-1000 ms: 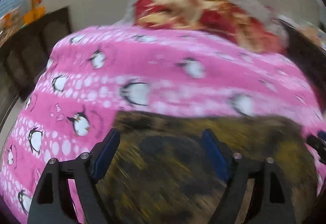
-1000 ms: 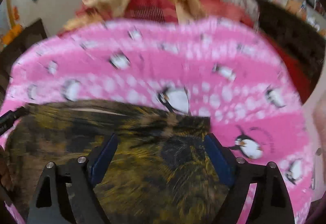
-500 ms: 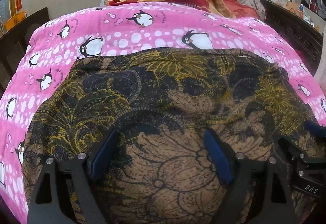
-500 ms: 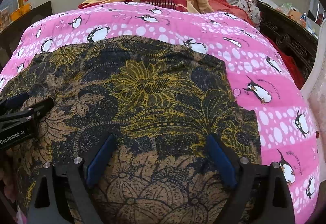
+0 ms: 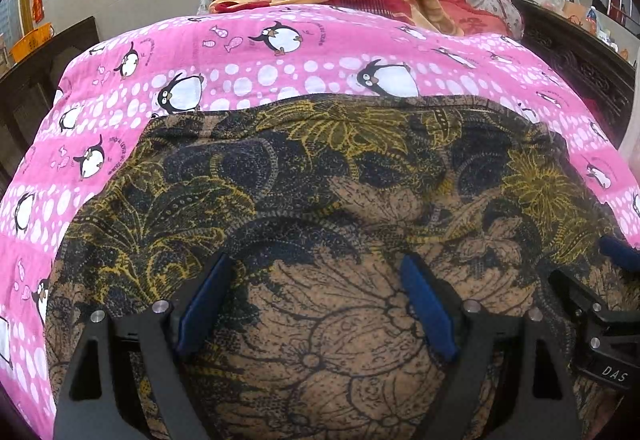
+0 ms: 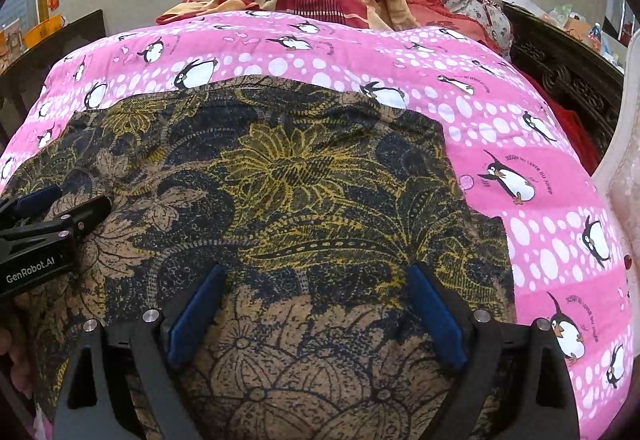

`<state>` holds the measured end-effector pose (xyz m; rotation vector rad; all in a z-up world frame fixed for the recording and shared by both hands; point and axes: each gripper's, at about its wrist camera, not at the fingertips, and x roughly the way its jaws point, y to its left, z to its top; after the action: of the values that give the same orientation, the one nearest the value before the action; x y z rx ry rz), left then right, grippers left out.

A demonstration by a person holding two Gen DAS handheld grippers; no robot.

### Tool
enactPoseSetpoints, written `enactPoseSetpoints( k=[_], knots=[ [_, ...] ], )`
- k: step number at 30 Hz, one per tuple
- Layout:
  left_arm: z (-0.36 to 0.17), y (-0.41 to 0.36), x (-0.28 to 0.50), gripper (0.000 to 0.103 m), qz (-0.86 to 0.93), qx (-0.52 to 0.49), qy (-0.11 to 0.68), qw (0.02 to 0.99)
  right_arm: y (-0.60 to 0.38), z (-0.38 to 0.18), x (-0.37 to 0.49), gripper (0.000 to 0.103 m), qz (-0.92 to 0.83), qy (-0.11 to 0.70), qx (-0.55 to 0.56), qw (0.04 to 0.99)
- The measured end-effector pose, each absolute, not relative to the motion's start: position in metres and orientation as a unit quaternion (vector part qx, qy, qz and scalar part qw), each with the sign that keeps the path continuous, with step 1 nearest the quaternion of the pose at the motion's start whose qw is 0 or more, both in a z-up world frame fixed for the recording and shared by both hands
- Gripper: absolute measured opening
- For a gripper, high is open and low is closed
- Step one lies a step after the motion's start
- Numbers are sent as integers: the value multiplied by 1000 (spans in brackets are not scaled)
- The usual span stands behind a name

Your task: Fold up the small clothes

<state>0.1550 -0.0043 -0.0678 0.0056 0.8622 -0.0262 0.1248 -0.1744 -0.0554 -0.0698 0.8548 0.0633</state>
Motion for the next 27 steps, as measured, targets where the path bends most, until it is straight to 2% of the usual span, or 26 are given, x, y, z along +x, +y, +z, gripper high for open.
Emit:
enactPoseSetpoints(
  k=[19,27],
  knots=[
    [-68,-3,157,87,-15,2,420,907,-171,-55,123,97,21,413,-46,909],
    [-68,-5,159,96,-30,0,426,904,-172,-55,122,97,22,412,-45,910]
  ],
)
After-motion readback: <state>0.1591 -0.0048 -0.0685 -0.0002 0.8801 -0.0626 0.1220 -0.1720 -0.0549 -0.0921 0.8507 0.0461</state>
